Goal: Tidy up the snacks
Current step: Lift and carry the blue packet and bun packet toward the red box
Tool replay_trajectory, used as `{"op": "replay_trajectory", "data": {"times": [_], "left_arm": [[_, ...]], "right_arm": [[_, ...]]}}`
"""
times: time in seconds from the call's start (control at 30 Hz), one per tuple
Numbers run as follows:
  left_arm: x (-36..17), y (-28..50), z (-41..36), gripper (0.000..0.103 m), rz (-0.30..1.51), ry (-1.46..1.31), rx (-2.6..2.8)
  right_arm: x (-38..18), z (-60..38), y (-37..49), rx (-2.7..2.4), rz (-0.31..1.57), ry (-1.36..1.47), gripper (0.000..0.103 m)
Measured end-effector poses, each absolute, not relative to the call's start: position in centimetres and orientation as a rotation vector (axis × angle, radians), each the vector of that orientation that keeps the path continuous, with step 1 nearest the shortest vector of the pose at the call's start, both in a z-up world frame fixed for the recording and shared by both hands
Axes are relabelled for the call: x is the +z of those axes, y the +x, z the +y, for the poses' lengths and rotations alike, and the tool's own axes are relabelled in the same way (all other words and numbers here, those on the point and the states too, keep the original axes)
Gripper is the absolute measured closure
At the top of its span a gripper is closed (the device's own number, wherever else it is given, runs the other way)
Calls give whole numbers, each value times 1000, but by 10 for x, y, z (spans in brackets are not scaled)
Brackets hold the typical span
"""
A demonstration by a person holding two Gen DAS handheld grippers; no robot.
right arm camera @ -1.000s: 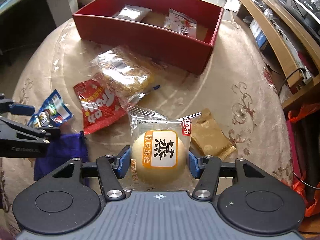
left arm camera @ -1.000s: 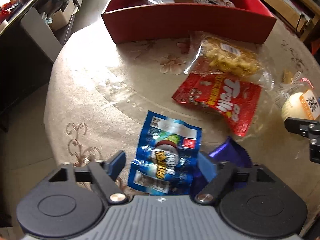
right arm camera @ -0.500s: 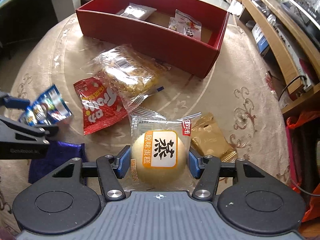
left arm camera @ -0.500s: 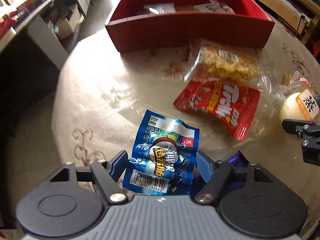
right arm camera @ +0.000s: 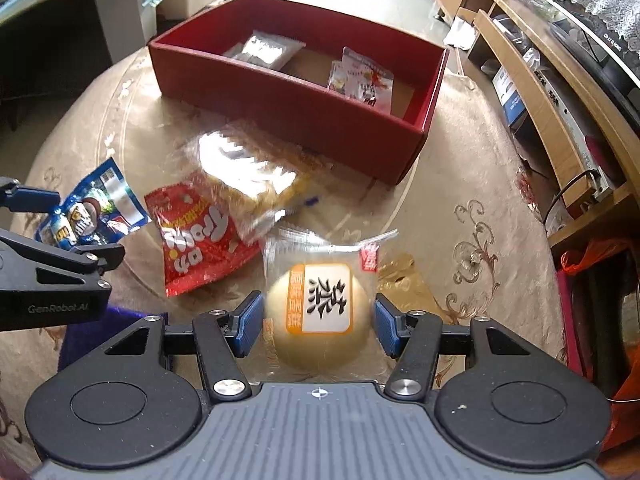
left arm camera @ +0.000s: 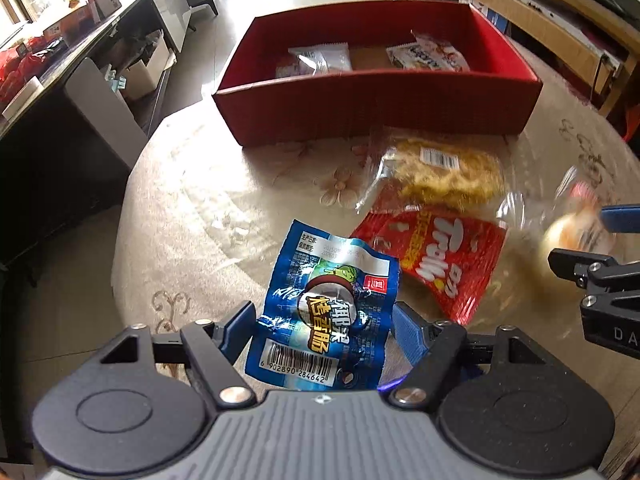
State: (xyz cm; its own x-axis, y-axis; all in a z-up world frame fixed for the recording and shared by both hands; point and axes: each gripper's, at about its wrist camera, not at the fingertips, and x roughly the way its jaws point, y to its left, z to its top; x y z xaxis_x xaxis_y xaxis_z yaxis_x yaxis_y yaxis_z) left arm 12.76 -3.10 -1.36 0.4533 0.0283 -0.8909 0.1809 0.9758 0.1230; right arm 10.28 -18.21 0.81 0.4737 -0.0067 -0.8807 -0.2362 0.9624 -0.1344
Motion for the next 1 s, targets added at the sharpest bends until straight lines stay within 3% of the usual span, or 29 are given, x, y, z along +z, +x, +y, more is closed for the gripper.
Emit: {"op": "replay_trajectory", "data": {"times": [0.13,0.27,0.37,0.5,0.7,1.0], "left_arm": [[-9,133,-31,33,1089,192,-100],[-12,135,-30,33,1106,181,-103],[-14,135,-29,33,1124,165,-114],[-14,135,-30,33,1130,150,-128],[-14,137,-33,33,1134,134,-144],[-14,138,-26,33,1149,117,-158]], "right_arm": [[15,-187,106,137,1055,-215,48],[11,-195,111,127,1076,-194,46],[9,-205,113,148,1100,-176,29],[0,-208,116,148,1144,-132,20],[-2,-213,122,99,1173,0,17],[-17,-173,132,364,1176,-484,12]]}}
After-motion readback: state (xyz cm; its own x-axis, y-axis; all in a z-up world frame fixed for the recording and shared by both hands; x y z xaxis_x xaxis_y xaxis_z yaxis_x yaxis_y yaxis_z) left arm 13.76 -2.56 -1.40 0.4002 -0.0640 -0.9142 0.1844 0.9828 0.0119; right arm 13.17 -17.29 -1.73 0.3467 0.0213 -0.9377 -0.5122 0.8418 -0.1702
